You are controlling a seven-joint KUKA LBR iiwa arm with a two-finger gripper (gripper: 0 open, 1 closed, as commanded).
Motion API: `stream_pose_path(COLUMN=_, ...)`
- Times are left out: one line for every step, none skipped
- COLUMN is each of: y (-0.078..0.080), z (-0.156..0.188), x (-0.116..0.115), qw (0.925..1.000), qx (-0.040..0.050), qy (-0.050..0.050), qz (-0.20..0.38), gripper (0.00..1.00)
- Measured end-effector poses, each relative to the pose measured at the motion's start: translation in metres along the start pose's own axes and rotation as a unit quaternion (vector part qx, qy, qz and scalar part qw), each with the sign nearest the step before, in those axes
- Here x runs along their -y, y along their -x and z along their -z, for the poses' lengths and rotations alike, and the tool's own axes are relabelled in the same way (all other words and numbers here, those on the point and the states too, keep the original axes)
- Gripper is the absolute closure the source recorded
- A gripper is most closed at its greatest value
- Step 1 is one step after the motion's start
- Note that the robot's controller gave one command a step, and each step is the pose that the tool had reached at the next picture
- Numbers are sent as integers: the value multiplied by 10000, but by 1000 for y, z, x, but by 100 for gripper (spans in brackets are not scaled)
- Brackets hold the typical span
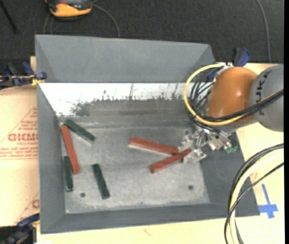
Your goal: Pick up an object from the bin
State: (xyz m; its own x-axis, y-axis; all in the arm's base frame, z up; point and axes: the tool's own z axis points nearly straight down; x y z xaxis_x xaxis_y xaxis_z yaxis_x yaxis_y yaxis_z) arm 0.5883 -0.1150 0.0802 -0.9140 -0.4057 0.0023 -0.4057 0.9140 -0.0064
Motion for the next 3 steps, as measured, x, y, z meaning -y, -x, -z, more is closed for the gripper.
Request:
stream_pose_path(y=0, z=0, x=0, qw=10000, qx=2, qy=-1, qz=3, gripper=100)
stream_pose_path(y=7, z=17, x=-20, qw=9979, qx=-1, qy=19, qz=644, gripper=100)
stream_pose_path(y=42, z=43, x=-23, qw=9879, qx=49, qy=8, qz=1549, gripper=100)
